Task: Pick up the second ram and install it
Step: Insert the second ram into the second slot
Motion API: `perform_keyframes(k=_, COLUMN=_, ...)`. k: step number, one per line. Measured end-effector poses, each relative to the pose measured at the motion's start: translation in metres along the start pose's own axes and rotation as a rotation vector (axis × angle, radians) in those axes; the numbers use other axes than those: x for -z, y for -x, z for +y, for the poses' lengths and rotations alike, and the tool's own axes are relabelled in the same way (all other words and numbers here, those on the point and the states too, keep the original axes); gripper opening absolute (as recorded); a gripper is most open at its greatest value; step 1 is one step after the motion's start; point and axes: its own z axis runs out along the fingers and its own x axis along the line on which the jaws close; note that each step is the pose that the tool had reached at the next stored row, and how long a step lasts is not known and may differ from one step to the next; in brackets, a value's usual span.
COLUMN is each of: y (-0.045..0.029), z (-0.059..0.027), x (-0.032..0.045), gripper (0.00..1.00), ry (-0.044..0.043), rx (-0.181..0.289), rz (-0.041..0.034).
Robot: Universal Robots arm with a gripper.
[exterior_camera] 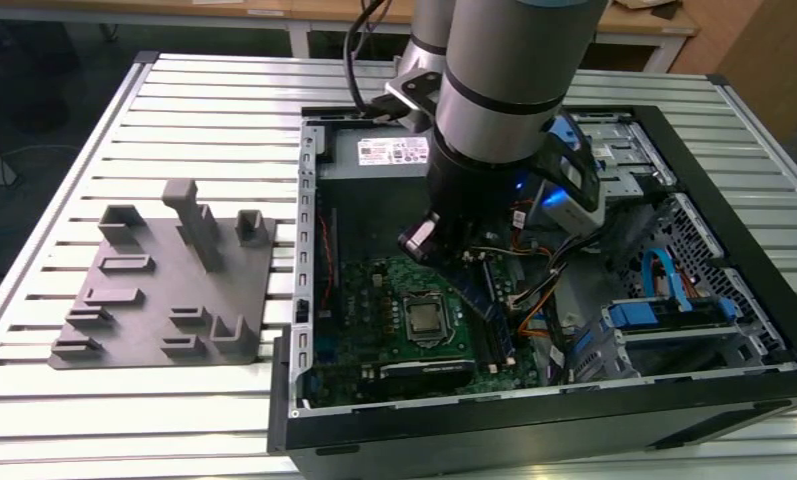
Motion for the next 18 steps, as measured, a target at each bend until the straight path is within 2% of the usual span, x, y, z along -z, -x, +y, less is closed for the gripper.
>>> perform_keyframes(k=7, y=0.0000, z=0.0000, x=-0.0005, gripper=0.13, ry=-0.0014, rx=-0.098, rz=-0.0042)
perform_keyframes(k=18, y=0.0000, z=-0.0001, x=-0.0012, gripper=0.13, ry=-0.0031, rx=-0.223, rz=-0.0097)
